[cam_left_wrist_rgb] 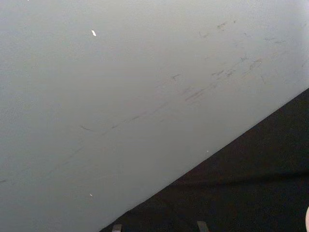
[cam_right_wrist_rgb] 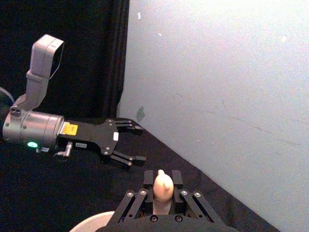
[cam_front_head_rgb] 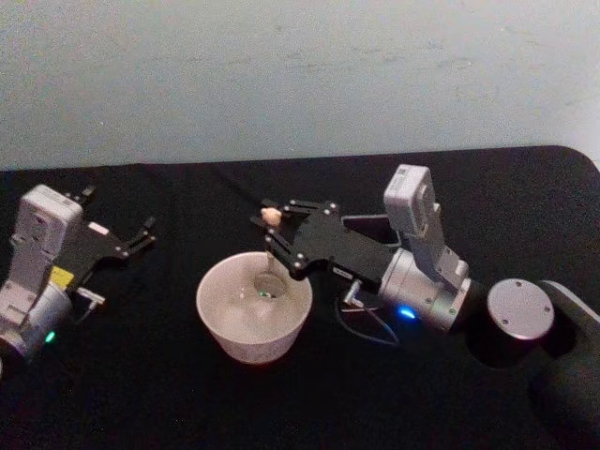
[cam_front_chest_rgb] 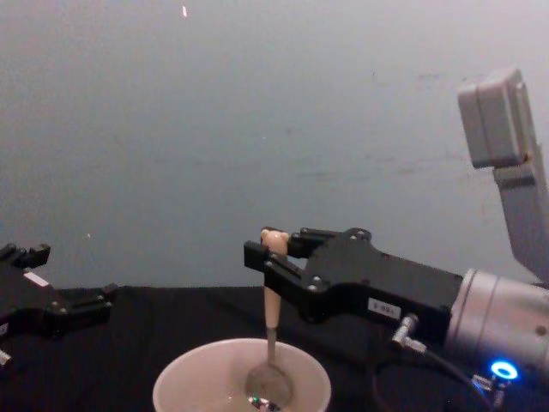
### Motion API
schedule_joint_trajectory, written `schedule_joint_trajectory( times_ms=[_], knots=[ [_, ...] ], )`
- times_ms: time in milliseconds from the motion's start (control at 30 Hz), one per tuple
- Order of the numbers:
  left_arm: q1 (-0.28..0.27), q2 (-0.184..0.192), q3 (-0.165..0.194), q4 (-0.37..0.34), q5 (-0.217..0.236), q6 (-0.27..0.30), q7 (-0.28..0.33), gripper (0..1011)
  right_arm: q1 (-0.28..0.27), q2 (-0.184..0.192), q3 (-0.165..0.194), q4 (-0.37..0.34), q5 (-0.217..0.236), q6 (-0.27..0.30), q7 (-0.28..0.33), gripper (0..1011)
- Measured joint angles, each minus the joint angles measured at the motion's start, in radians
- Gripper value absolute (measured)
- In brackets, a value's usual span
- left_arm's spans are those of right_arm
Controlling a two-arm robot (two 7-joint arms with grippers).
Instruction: Pick up the stirring spoon with one hand, stir inside the cup, then place it back in its original position.
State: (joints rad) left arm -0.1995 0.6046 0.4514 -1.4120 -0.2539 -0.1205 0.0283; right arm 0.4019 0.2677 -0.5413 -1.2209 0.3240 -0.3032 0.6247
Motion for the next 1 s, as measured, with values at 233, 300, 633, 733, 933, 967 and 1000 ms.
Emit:
schedule_joint_trajectory(
  times_ms=[233,300,633,733,933,967,1000],
  knots=[
    [0.000,0.000,0.000,0.000,0.000,0.000,0.000,1001,-0.029,0.036,0.004,-0.043,-0.008,-0.003,0.013,214],
    [0.000,0.000,0.000,0.000,0.000,0.000,0.000,1002,-0.042,0.047,0.006,-0.060,-0.004,-0.001,0.018,214],
    [0.000,0.000,0.000,0.000,0.000,0.000,0.000,1001,-0.088,0.070,-0.011,-0.125,0.023,0.017,0.050,214],
    [0.000,0.000,0.000,0.000,0.000,0.000,0.000,1001,-0.091,0.069,-0.021,-0.133,0.030,0.018,0.059,215],
    [0.000,0.000,0.000,0.000,0.000,0.000,0.000,1001,-0.079,0.053,-0.043,-0.122,0.031,0.017,0.069,215],
    [0.000,0.000,0.000,0.000,0.000,0.000,0.000,1001,-0.070,0.045,-0.049,-0.111,0.028,0.016,0.069,214],
    [0.000,0.000,0.000,0.000,0.000,0.000,0.000,1001,-0.066,0.041,-0.052,-0.104,0.026,0.015,0.069,214]
  ],
)
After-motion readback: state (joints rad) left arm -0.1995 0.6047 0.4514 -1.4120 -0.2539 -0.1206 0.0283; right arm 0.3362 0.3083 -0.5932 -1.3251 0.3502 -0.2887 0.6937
